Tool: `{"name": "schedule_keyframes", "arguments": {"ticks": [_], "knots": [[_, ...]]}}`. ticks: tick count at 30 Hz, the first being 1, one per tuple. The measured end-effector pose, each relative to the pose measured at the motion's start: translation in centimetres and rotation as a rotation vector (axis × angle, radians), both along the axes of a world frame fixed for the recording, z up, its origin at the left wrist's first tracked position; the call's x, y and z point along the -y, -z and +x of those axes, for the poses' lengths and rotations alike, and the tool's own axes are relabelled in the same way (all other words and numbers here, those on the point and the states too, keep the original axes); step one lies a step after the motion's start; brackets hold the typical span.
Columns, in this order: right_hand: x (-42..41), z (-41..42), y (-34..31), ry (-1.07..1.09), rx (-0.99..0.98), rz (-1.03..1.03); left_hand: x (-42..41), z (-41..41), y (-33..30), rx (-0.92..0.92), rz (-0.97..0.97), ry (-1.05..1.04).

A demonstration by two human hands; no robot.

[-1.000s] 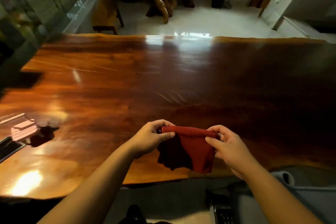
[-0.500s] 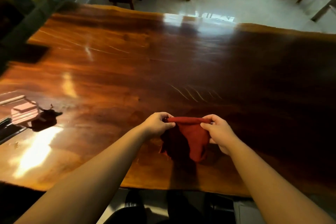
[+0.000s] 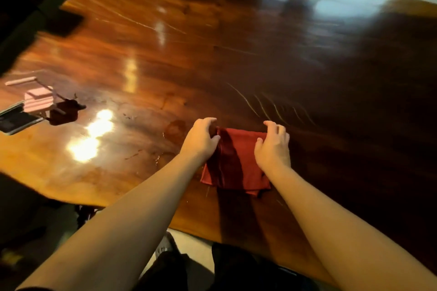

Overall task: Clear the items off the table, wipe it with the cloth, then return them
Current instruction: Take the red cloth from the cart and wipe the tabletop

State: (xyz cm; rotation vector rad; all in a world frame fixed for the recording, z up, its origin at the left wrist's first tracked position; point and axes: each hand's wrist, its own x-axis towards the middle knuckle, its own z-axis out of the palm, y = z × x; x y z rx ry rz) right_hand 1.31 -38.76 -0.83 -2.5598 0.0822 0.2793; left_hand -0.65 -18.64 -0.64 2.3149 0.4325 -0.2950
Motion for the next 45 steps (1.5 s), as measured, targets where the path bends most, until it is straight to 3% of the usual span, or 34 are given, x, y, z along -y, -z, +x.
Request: {"name": "schedule_keyframes", "arguments": {"ticks": [3, 7, 12, 16, 20, 28, 38, 45], "knots": [[-1.3, -1.8, 0.4, -0.199, 0.136, 0.046, -2.2, -1.6, 0.2, 0.104, 0.124, 0.02], [-4.0, -3.5, 2.7, -0.363, 0.029, -0.072, -7.0, -5.1, 0.6, 0.166, 0.337, 0.015], [-5.8, -4.1, 5.4, -0.389, 0.02, -0.38, -12.9, -11.7, 2.3, 0.029, 0.566, 0.033], [-6.9, -4.1, 6.1, -0.322, 0.109, -0.454, -15.3, -15.8, 4.1, -0.081, 0.671, 0.052], [-8.3, -3.3, 6.5, -0.289, 0.132, -0.471, -15.9, -17.6, 5.7, -0.116, 0.688, 0.091], [-13.6, -1.9, 6.9, -0.306, 0.159, -0.522, -16.5, -18.1, 6.8, -0.015, 0.663, 0.087], [-21.5, -4.6, 6.4, -0.549, 0.234, -0.394, -16.6, -18.2, 6.6, -0.019, 0.647, 0.099], [-21.1, -11.0, 6.7, -0.739, 0.269, -0.289, -16.9, -18.2, 6.4, -0.063, 0.663, 0.132]]}}
